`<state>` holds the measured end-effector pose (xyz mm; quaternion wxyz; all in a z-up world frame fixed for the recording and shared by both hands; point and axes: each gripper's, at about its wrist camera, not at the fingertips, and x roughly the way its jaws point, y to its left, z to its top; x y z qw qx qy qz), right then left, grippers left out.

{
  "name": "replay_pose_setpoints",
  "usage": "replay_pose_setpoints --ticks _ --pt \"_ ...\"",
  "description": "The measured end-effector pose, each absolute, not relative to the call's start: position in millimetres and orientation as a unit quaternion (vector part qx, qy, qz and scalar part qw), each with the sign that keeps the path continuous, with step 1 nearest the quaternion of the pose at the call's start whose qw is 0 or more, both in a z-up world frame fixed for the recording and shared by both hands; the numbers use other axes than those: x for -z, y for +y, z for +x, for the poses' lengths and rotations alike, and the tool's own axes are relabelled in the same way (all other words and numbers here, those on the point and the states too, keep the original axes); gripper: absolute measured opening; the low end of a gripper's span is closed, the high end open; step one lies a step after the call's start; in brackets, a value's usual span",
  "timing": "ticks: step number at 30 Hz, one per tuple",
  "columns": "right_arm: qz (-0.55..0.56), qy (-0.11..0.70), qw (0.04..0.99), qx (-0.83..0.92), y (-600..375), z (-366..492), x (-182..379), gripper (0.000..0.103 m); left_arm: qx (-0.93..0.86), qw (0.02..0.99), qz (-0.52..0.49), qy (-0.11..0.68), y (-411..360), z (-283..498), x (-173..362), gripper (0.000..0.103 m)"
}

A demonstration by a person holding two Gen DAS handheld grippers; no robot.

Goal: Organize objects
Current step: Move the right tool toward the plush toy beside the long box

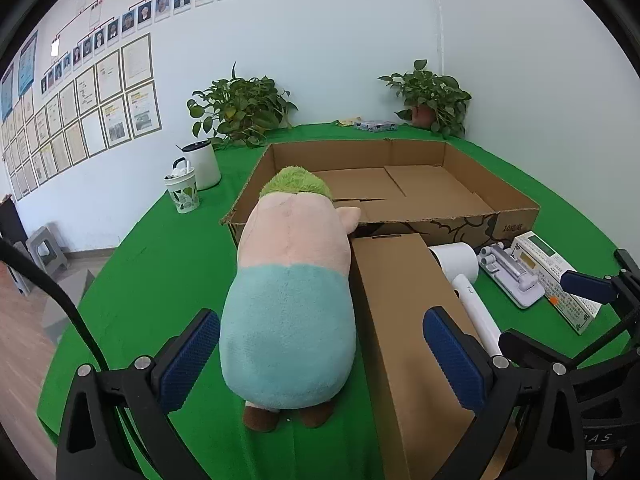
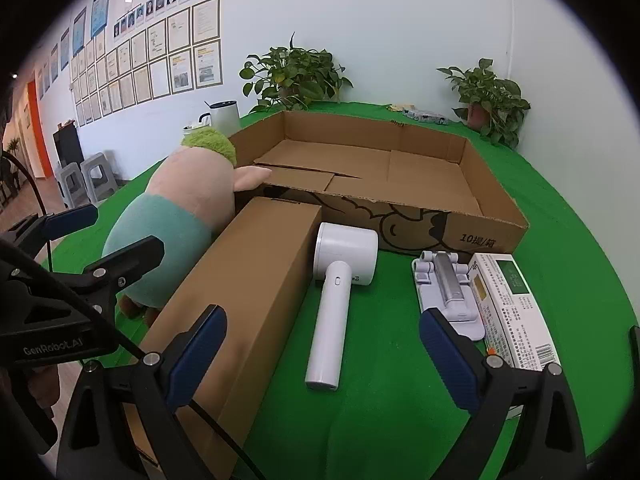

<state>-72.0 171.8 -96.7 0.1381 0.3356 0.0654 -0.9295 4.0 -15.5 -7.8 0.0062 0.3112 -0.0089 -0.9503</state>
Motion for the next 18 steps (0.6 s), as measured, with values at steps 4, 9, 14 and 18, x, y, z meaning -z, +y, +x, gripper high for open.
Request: replay_pose_setpoints --ticks 4,9,14,18 --pt "0.331 0.079 0.135 0.93 168 -72 95 0.097 0.948 0.011 0.317 0.004 -26 2 8 0.102" --pt "0.331 0.085 0.133 0.93 164 -74 94 0.097 0.948 0.019 0.317 0.011 -32 6 6 0.102" --pt "0.332 0.088 0.13 0.93 164 -76 93 0.097 0.948 0.023 0.317 0.012 -34 7 6 0.102" --pt "0.332 0.09 0.128 0.93 165 -77 93 0.097 0.948 0.023 0.316 0.013 -35 6 6 0.102"
